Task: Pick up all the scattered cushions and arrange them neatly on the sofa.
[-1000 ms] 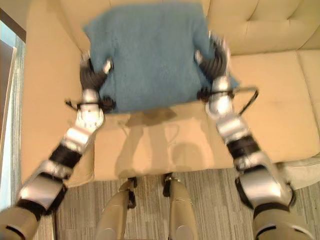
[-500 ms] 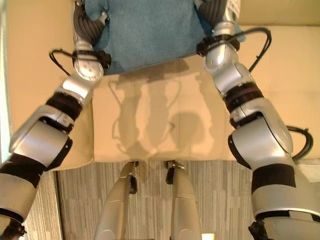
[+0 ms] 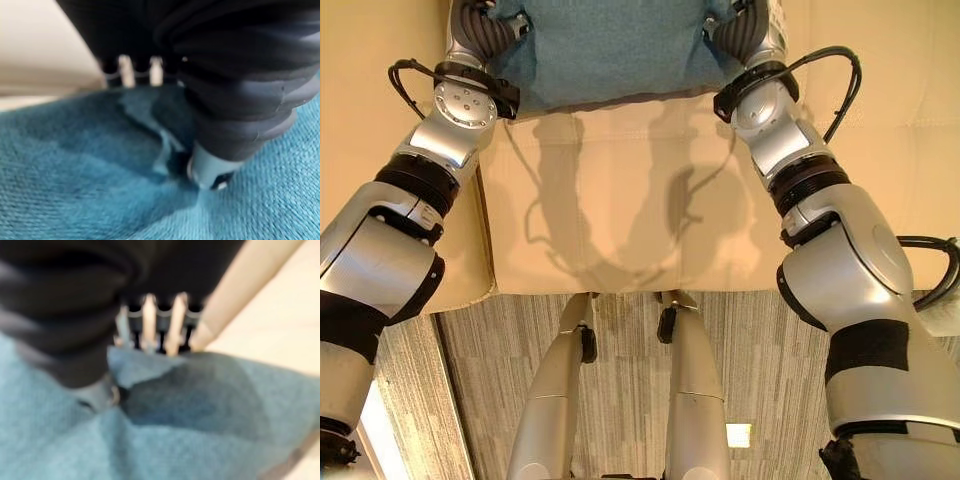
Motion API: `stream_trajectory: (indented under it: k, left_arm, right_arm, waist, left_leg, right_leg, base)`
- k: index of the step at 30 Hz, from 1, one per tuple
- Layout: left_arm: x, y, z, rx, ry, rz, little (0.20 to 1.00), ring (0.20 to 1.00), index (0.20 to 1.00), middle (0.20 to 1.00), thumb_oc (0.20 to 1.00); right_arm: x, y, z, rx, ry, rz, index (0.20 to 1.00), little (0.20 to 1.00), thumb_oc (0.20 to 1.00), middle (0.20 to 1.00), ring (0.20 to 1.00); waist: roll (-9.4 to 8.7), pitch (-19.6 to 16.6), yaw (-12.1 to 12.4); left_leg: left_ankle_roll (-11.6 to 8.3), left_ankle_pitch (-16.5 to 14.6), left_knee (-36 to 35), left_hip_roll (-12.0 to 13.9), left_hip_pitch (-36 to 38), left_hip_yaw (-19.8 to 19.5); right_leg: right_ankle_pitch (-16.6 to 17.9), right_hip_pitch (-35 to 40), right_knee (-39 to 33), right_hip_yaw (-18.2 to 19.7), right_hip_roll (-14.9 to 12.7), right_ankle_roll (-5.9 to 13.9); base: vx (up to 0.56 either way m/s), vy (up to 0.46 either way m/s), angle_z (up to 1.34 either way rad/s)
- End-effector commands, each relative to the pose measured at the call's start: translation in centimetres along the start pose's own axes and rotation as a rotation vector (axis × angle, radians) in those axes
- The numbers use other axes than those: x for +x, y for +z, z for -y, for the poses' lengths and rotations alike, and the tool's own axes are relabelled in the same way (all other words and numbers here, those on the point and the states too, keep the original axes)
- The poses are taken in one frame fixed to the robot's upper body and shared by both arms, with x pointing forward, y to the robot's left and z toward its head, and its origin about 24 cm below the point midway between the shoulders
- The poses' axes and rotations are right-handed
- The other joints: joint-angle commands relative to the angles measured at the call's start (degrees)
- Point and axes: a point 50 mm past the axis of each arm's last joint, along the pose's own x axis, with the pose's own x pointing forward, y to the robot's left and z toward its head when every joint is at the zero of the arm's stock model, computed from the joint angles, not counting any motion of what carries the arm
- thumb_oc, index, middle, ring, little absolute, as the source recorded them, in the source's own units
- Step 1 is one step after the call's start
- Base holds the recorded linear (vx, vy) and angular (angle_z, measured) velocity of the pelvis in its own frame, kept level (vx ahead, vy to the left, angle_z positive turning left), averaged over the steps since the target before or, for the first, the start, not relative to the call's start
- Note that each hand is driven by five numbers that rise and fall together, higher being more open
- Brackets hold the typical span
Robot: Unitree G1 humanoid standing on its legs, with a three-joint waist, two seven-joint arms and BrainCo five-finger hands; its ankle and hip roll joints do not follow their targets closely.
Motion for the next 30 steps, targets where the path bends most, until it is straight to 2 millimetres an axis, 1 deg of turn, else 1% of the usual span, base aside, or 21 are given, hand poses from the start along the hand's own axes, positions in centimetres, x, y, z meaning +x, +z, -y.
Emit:
stream_trajectory:
  k: [1, 3, 4, 5, 6, 7, 10, 11, 15, 16, 17, 18, 19, 20, 21, 24, 25, 26, 28, 29, 30]
  left_arm:
    - [0.7, 4.4, 1.0, -0.095, -0.035, 0.138, 1.000, 1.000, 1.000, 1.000, 1.000]
    - [0.3, 2.7, 0.6, -0.099, -0.031, 0.103, 1.000, 1.000, 1.000, 1.000, 1.000]
    - [0.3, 2.7, 0.6, -0.099, -0.031, 0.102, 1.000, 1.000, 1.000, 1.000, 1.000]
    - [0.2, 2.1, 0.1, -0.101, -0.020, 0.101, 1.000, 1.000, 1.000, 1.000, 1.000]
    - [0.1, 1.6, -0.4, -0.096, -0.012, 0.102, 1.000, 1.000, 1.000, 1.000, 1.000]
    - [-0.2, 0.4, -1.1, -0.097, 0.003, 0.080, 1.000, 1.000, 1.000, 1.000, 1.000]
    - [-1.1, -2.6, -3.6, -0.102, 0.063, 0.031, 1.000, 1.000, 1.000, 1.000, 1.000]
    - [-1.7, -4.2, -5.5, -0.075, 0.109, 0.008, 1.000, 1.000, 1.000, 1.000, 1.000]
    - [-4.1, -8.3, -9.0, 0.039, 0.175, -0.064, 1.000, 1.000, 1.000, 1.000, 1.000]
    - [-4.2, -8.4, -9.0, 0.039, 0.174, -0.066, 1.000, 1.000, 1.000, 1.000, 1.000]
    - [-5.4, -9.8, -9.7, 0.045, 0.187, -0.086, 1.000, 1.000, 1.000, 1.000, 1.000]
    - [-5.5, -9.8, -9.7, 0.046, 0.186, -0.087, 1.000, 1.000, 1.000, 1.000, 1.000]
    - [-7.0, -11.0, -9.9, 0.044, 0.177, -0.098, 1.000, 1.000, 1.000, 1.000, 1.000]
    - [-7.1, -11.1, -9.9, 0.044, 0.177, -0.100, 1.000, 1.000, 1.000, 1.000, 1.000]
    - [-8.1, -11.8, -9.5, 0.037, 0.152, -0.109, 1.000, 1.000, 1.000, 1.000, 1.000]
    - [-12.1, -14.6, -8.4, 0.001, 0.068, -0.173, 1.000, 1.000, 1.000, 1.000, 1.000]
    - [-16.1, -16.8, -6.8, -0.058, -0.013, -0.253, 1.000, 1.000, 1.000, 1.000, 1.000]
    - [-18.0, -17.9, -6.3, -0.078, -0.052, -0.302, 1.000, 1.000, 1.000, 1.000, 1.000]
    - [-22.6, -20.3, -4.3, -0.140, -0.129, -0.451, 1.000, 1.000, 1.000, 1.000, 1.000]
    - [-26.3, -22.1, -3.8, -0.124, -0.200, -0.573, 1.000, 1.000, 1.000, 1.000, 1.000]
    - [-28.4, -23.2, -3.2, -0.110, -0.251, -0.650, 1.000, 1.000, 1.000, 1.000, 1.000]
  right_arm:
    - [-0.5, 2.1, -3.4, 0.014, 0.128, 0.077, 1.000, 1.000, 1.000, 1.000, 1.000]
    - [-0.8, 1.2, -3.0, 0.031, 0.117, 0.059, 1.000, 1.000, 1.000, 1.000, 1.000]
    - [-0.8, 1.1, -3.0, 0.031, 0.117, 0.058, 1.000, 1.000, 1.000, 1.000, 1.000]
    - [-0.9, 1.0, -2.6, 0.043, 0.105, 0.064, 1.000, 1.000, 1.000, 1.000, 1.000]
    - [-0.9, 0.8, -2.2, 0.049, 0.095, 0.072, 1.000, 1.000, 1.000, 1.000, 1.000]
    - [-1.1, 0.5, -1.8, 0.054, 0.088, 0.081, 1.000, 1.000, 1.000, 1.000, 1.000]
    - [-2.0, -0.7, -0.5, 0.082, 0.065, 0.097, 1.000, 1.000, 1.000, 1.000, 1.000]
    - [-2.8, -1.9, 0.6, 0.103, 0.049, 0.098, 1.000, 1.000, 1.000, 1.000, 1.000]
    - [-5.3, -5.1, 2.3, 0.065, 0.063, 0.073, 1.000, 1.000, 1.000, 1.000, 1.000]
    - [-5.3, -5.1, 2.3, 0.065, 0.064, 0.071, 1.000, 1.000, 1.000, 1.000, 1.000]
    - [-6.8, -6.9, 2.6, 0.053, 0.076, 0.032, 1.000, 1.000, 1.000, 1.000, 1.000]
    - [-6.8, -7.0, 2.6, 0.053, 0.076, 0.031, 1.000, 1.000, 1.000, 1.000, 1.000]
    - [-8.4, -8.7, 2.8, 0.040, 0.092, -0.020, 1.000, 1.000, 1.000, 1.000, 1.000]
    - [-8.4, -8.8, 2.8, 0.039, 0.093, -0.021, 1.000, 1.000, 1.000, 1.000, 1.000]
    - [-9.5, -9.6, 2.5, 0.043, 0.113, -0.045, 1.000, 1.000, 1.000, 1.000, 1.000]
    - [-13.2, -12.3, 1.4, 0.050, 0.187, -0.136, 1.000, 1.000, 1.000, 1.000, 1.000]
    - [-17.0, -14.5, -0.1, 0.071, 0.262, -0.236, 1.000, 1.000, 1.000, 1.000, 1.000]
    - [-18.5, -15.4, -0.6, 0.065, 0.299, -0.283, 1.000, 1.000, 1.000, 1.000, 1.000]
    - [-22.5, -17.3, -2.4, 0.086, 0.384, -0.403, 1.000, 1.000, 1.000, 1.000, 1.000]
    - [-26.0, -18.9, -3.4, 0.079, 0.465, -0.518, 1.000, 1.000, 1.000, 1.000, 1.000]
    - [-28.0, -19.7, -4.0, 0.083, 0.502, -0.583, 1.000, 1.000, 1.000, 1.000, 1.000]
  waist:
    - [-0.94, 0.2, -0.1]
    - [-1.01, 0.1, 0.0]
    - [-1.04, 0.2, 0.0]
    - [-1.16, 0.2, 0.0]
    - [-1.34, 0.4, -0.2]
    - [-1.47, 0.5, -0.2]
    - [-1.94, 0.4, -0.4]
    - [-2.09, 0.2, -0.5]
    - [-2.71, -0.3, -0.3]
    - [-2.71, -0.2, -0.3]
    - [-2.81, -0.2, -0.3]
    - [-2.81, -0.2, -0.3]
    - [-3.02, -0.6, -0.1]
    - [-3.01, -0.5, -0.1]
    - [-3.10, -0.8, -0.1]
    - [-3.39, -1.9, 0.2]
    - [-3.69, -3.2, 0.2]
    - [-3.63, -3.9, 0.2]
    - [-3.75, -5.7, 0.2]
    - [-3.79, -6.9, 0.1]
    - [-3.91, -7.6, -0.1]
  left_leg:
    - [-2.61, -7.4, 4.7, 2.7, 0.7, -3.2]
    - [-2.81, -7.5, 4.2, 2.8, 3.0, -2.9]
    - [-2.81, -7.5, 4.1, 2.8, 3.2, -2.9]
    - [-2.92, -7.5, 4.0, 2.8, 4.2, -2.8]
    - [-2.67, -6.0, 3.8, 2.7, 4.4, -2.2]
    - [-2.81, -5.9, 3.1, 2.8, 5.9, -1.9]
    - [-3.24, -6.2, 2.2, 2.9, 9.9, -1.2]
    - [-3.46, -6.6, 2.3, 3.0, 11.8, -0.9]
    - [-3.39, -8.2, 3.1, 3.3, 16.2, -0.5]
    - [-3.39, -8.3, 3.1, 3.4, 16.4, -0.5]
    - [-3.26, -8.9, 3.8, 3.4, 18.0, -0.4]
    - [-3.26, -9.0, 3.8, 3.4, 18.1, -0.4]
    - [-3.07, -9.7, 4.0, 3.4, 20.4, -0.2]
    - [-3.07, -9.7, 4.0, 3.4, 20.6, -0.2]
    - [-3.05, -10.0, 3.8, 3.4, 22.0, 0.0]
    - [-2.78, -10.4, 2.9, 3.4, 26.9, 0.0]
    - [-2.66, -10.6, 1.8, 3.5, 30.4, 0.1]
    - [-2.54, -10.7, 1.6, 3.5, 31.7, 0.1]
    - [-2.42, -10.4, 0.3, 3.7, 34.8, 0.1]
    - [-2.27, -10.5, -0.6, 3.9, 37.6, 0.4]
    - [-2.25, -10.8, -0.9, 4.0, 39.1, 0.6]
  right_leg:
    - [4.1, 6.6, -12.8, 7.0, 0.0, 9.03]
    - [4.0, 8.9, -13.3, 7.0, 0.1, 8.95]
    - [4.0, 9.0, -13.4, 7.0, 0.1, 8.96]
    - [4.1, 10.1, -13.7, 6.7, 0.1, 8.97]
    - [5.7, 10.5, -14.6, 6.2, -0.1, 8.58]
    - [5.8, 11.8, -15.1, 6.1, -0.2, 8.63]
    - [5.6, 16.1, -16.5, 5.6, -0.4, 8.65]
    - [5.5, 18.2, -16.8, 5.3, -0.6, 8.59]
    - [5.3, 23.5, -17.9, 5.0, -1.0, 8.54]
    - [5.3, 23.7, -17.9, 5.0, -1.0, 8.54]
    - [5.1, 25.6, -17.8, 4.7, -1.3, 8.51]
    - [5.1, 25.8, -17.8, 4.7, -1.3, 8.51]
    - [4.8, 28.4, -17.9, 4.4, -1.5, 8.41]
    - [4.8, 28.5, -17.9, 4.4, -1.5, 8.41]
    - [4.6, 30.1, -18.1, 4.4, -1.5, 8.44]
    - [4.1, 35.6, -19.5, 3.9, -1.5, 8.54]
    - [3.8, 39.5, -20.8, 3.6, -1.4, 8.83]
    - [3.6, 41.1, -21.2, 3.4, -1.2, 8.82]
    - [3.3, 44.4, -22.3, 3.0, -0.9, 9.07]
    - [3.0, 47.1, -23.3, 2.9, -0.5, 9.18]
    - [2.8, 48.5, -23.9, 2.7, -0.2, 9.26]
  base:
    - [-0.01, 0.030, -0.06]
    - [-0.01, 0.017, -0.02]
    - [0.00, 0.000, 0.00]
    - [-0.08, 0.003, -0.01]
    - [-0.09, 0.005, -0.02]
    - [-0.09, 0.005, -0.02]
    - [0.01, 0.002, -0.04]
    - [0.02, 0.008, -0.04]
    - [0.01, 0.008, 0.00]
    - [0.02, 0.024, -0.03]
    - [0.01, 0.011, -0.06]
    - [0.03, 0.013, -0.06]
    - [0.00, 0.000, 0.00]
    - [0.03, 0.001, 0.03]
    - [0.00, 0.000, 0.00]
    - [0.09, -0.003, 0.01]
    - [0.12, -0.009, 0.00]
    - [0.10, -0.013, 0.00]
    - [0.08, -0.020, -0.03]
    - [0.09, -0.038, -0.03]
    - [0.10, -0.048, 0.00]
